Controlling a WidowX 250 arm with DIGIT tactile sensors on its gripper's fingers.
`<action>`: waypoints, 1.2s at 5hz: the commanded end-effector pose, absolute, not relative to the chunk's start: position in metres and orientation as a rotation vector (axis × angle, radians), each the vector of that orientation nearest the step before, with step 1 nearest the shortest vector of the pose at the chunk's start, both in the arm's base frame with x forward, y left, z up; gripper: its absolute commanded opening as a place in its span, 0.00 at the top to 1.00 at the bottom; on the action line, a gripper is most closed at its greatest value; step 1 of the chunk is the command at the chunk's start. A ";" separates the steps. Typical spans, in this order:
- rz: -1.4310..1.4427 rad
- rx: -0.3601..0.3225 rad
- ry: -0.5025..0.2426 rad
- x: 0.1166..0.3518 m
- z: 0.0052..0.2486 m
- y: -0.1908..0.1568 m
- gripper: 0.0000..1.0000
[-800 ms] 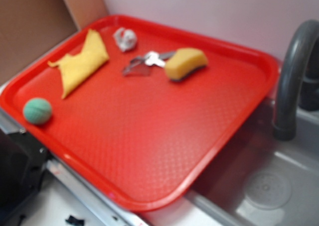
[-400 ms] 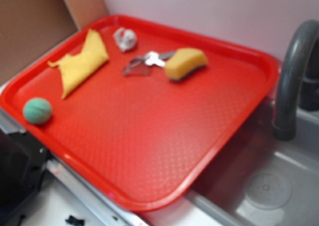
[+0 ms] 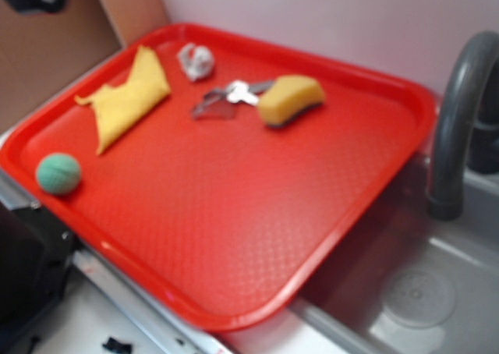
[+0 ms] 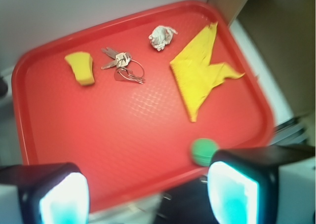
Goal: Grab the white paper.
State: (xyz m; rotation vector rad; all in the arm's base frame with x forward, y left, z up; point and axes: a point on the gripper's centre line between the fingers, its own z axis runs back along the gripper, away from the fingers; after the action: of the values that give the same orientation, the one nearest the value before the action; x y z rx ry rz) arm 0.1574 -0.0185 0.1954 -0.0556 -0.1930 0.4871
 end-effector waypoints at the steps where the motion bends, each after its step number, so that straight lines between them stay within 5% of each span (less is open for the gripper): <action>1: 0.714 -0.007 -0.331 0.224 0.151 0.010 0.00; 3: 0.831 0.092 -0.381 0.274 0.113 0.054 0.00; 6: 0.874 0.137 -0.371 0.312 0.069 0.083 0.00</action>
State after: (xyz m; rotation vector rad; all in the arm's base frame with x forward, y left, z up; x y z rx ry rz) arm 0.3023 0.0722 0.0512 0.1566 -0.3089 0.8587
